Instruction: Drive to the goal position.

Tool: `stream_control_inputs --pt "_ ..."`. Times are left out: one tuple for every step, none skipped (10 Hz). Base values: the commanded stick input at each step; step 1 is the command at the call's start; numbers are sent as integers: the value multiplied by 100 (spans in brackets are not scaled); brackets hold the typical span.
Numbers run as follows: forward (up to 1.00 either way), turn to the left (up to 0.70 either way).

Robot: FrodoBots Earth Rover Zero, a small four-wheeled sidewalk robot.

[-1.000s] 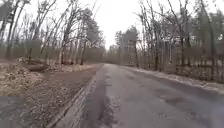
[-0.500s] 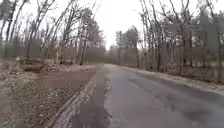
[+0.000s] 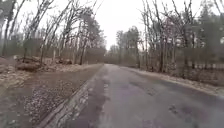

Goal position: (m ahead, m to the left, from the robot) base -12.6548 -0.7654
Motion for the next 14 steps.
stream_control_inputs --pt "0 56" --pt "0 84" --pt "0 100" --pt "0 100" --pt "0 100" --pt "0 100" --pt "0 100" --pt "0 100" --pt "0 100" --pt "0 100" --pt "0 100" --pt "0 100" --pt "0 100" --pt "0 100"
